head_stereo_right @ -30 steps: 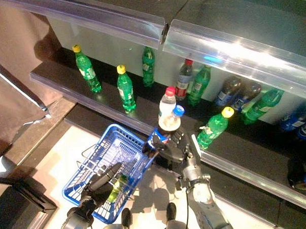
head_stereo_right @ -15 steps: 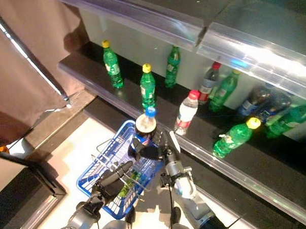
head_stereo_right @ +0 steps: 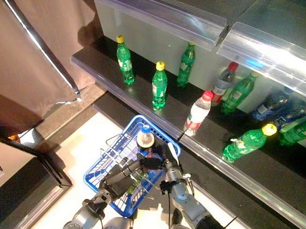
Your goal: Pick up the drink and place into the basket.
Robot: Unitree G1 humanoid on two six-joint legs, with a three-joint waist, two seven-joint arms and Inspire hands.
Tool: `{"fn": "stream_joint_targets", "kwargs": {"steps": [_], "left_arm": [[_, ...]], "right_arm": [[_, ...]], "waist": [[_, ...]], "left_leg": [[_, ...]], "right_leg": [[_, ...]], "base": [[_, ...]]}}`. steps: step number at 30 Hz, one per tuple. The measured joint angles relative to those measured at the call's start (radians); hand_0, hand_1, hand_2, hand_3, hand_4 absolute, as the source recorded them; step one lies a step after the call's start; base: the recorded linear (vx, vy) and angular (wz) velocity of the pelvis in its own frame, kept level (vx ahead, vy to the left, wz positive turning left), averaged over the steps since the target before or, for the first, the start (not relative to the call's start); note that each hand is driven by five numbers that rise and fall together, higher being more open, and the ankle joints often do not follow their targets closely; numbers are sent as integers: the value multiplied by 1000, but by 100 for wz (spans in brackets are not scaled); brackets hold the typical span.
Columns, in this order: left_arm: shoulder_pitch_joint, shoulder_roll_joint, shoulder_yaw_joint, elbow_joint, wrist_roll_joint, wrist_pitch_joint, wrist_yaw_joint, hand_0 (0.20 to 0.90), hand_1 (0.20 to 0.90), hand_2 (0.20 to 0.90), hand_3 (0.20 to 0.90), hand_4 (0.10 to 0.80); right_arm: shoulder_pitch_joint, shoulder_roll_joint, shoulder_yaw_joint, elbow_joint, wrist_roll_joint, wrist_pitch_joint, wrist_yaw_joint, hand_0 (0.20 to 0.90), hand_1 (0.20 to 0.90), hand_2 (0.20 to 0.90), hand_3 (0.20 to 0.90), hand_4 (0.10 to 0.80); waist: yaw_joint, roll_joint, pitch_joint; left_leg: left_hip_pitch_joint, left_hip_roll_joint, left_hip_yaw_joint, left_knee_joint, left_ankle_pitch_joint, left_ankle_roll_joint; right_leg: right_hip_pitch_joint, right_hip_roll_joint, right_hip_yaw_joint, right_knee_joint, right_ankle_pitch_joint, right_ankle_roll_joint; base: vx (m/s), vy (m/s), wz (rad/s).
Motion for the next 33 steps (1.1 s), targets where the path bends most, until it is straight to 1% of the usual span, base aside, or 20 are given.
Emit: {"fn": "stream_joint_targets", "kwargs": {"steps": [4, 8, 10, 12, 15, 18, 20, 24, 25, 26, 27, 28, 29, 30, 31, 33], "left_arm": [[-15, 1, -6, 0, 0, 40, -18, 300, 300, 300, 200, 100], [-39, 0, -22, 0, 0, 59, -22, 300, 300, 300, 200, 100], [-62, 0, -42, 0, 0, 82, -24, 300, 300, 300, 200, 100], [-68, 0, -45, 0, 0, 92, -24, 300, 300, 300, 200, 100], [-77, 2, -46, 0, -2, 120, -24, 300, 300, 300, 200, 100], [-87, 7, -46, 0, -12, 134, -26, 300, 300, 300, 200, 100], [-100, 7, -48, 0, -18, 148, -30, 300, 300, 300, 200, 100], [-112, 15, -60, 0, -19, 151, -38, 300, 300, 300, 200, 100], [-121, 22, -71, 0, -20, 151, -38, 300, 300, 300, 200, 100], [-132, 29, -84, 0, -21, 151, -38, 300, 300, 300, 200, 100], [-141, 34, -92, 0, -28, 152, -38, 300, 300, 300, 200, 100], [-151, 42, -102, 1, -38, 152, -38, 300, 300, 300, 200, 100], [-157, 46, -107, 1, -39, 152, -38, 300, 300, 300, 200, 100], [-158, 46, -109, 1, -40, 152, -38, 300, 300, 300, 200, 100], [-160, 47, -112, 1, -42, 152, -38, 300, 300, 300, 200, 100], [-168, 48, -118, 1, -49, 152, -38, 300, 300, 300, 200, 100]], "right_arm": [[-36, 10, 1, 98, 69, 29, 11, 300, 300, 300, 200, 100], [-82, 23, 1, 194, 141, 63, 65, 300, 300, 300, 200, 100], [-114, 28, -1, 244, 184, 95, 111, 300, 300, 300, 200, 100], [-144, 36, 1, 282, 204, 137, 155, 300, 300, 300, 200, 100], [-186, 46, 4, 343, 238, 178, 220, 300, 300, 300, 200, 100], [-221, 56, 5, 385, 263, 216, 265, 300, 300, 300, 200, 100], [-235, 64, 6, 410, 285, 243, 272, 300, 300, 300, 200, 100], [-289, 96, 4, 489, 325, 284, 287, 300, 300, 300, 200, 100], [-304, 105, 3, 519, 335, 291, 288, 333, 333, 333, 238, 138], [-316, 112, 2, 544, 348, 298, 289, 382, 382, 382, 296, 196], [-325, 116, 1, 562, 358, 305, 289, 554, 554, 554, 496, 396], [-330, 116, 0, 567, 368, 308, 289, 644, 644, 644, 601, 501], [-338, 118, -1, 577, 372, 311, 289, 775, 775, 775, 755, 655], [-343, 118, -3, 585, 374, 312, 289, 865, 865, 865, 859, 759], [-345, 118, -4, 586, 380, 312, 289, 900, 900, 900, 900, 800], [-346, 116, -12, 589, 399, 313, 289, 900, 900, 900, 900, 800]], "waist": [[8, 17, 8], [23, 20, 7], [28, 20, 7], [35, 21, 7], [54, 21, 7], [64, 21, 7], [82, 21, 7], [98, 21, 7], [103, 21, 7], [105, 21, 7], [107, 20, 8], [107, 20, 8], [108, 19, 8], [108, 19, 8], [108, 19, 8], [106, 16, 11]], "left_leg": [[-3, -1, -3, 2, 0, 0], [-6, 0, -7, 4, 0, 0], [-22, -4, -26, 15, 0, -1], [-24, -4, -29, 17, 1, -1], [-27, -5, -35, 19, 1, -2], [-44, -7, -56, 31, 2, -3], [-49, -7, -59, 36, 2, -3], [-55, -11, -71, 44, 3, -4], [-57, -11, -73, 47, 3, -4], [-60, -12, -76, 50, 3, -4], [-64, -12, -80, 53, 3, -5], [-72, -14, -88, 58, 3, -5], [-75, -15, -91, 61, 4, -6], [-77, -16, -93, 63, 4, -6], [-83, -17, -98, 69, 4, -6], [-89, -18, -104, 72, 4, -6]], "right_leg": [[0, 0, -3, 0, 0, 0], [0, 1, -6, 0, 0, -1], [0, -1, -28, 0, -1, 0], [0, -1, -30, 0, -1, -1], [0, 0, -34, 0, -1, -1], [0, 0, -55, 0, -2, -2], [0, 1, -59, 0, -2, -3], [3, 0, -63, 0, -2, -3], [2, 0, -66, 2, -2, -3], [2, 0, -69, 3, -3, -4], [2, 0, -75, 5, -3, -4], [-1, 0, -82, 6, -3, -4], [-2, 0, -81, 7, -4, -4], [-2, 0, -82, 8, -4, -4], [-2, 0, -80, 8, -6, -4], [-6, 1, -79, 10, -7, -5]], "base": [[-20, -12, 3], [1, -6, 2], [9, -29, 22], [0, -31, 11], [20, -31, 5], [28, -37, 19], [22, -30, 11], [2, -19, 8], [-15, -18, 7], [-21, -19, 10], [-26, -19, 16], [-33, -17, 17], [-34, -12, 14], [-38, -9, 10], [-34, -6, 14], [-31, -2, 9]]}}
